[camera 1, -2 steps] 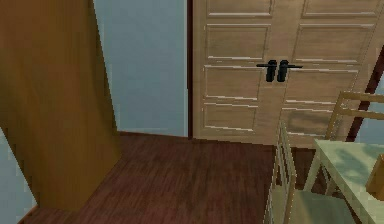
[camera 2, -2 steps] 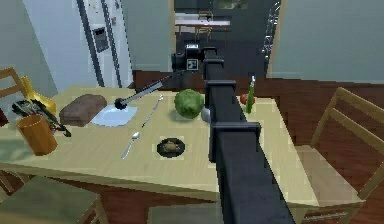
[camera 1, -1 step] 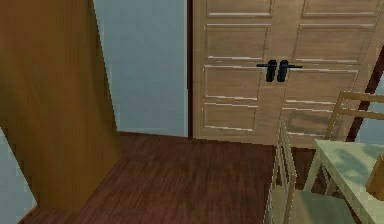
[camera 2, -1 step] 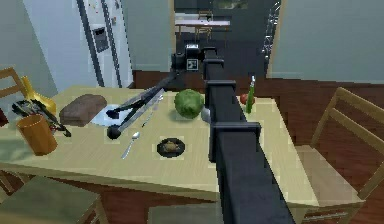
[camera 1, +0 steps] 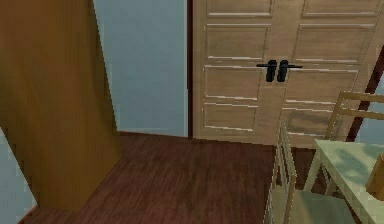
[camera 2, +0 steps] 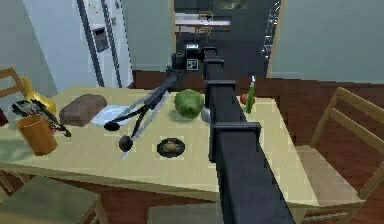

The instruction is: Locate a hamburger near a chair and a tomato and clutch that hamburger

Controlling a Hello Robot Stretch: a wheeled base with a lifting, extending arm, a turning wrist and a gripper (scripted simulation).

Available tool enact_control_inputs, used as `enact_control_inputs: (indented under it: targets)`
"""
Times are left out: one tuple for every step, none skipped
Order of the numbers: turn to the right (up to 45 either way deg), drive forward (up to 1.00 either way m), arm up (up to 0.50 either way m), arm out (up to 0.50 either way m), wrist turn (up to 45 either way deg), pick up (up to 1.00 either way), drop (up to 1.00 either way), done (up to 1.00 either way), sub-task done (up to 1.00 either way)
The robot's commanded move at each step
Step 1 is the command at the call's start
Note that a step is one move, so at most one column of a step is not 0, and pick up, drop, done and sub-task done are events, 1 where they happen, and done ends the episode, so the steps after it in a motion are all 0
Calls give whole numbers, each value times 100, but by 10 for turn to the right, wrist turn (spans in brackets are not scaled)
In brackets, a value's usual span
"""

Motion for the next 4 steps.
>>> enact_control_inputs:
  targets:
    - [0,0,0,-44,0,0,0,0,0]
    - [90,0,0,0,0,0,0,0,0]
    - [0,30,0,0,0,0,0,0,0]
    - [390,0,0,0,0,0,0,0,0]
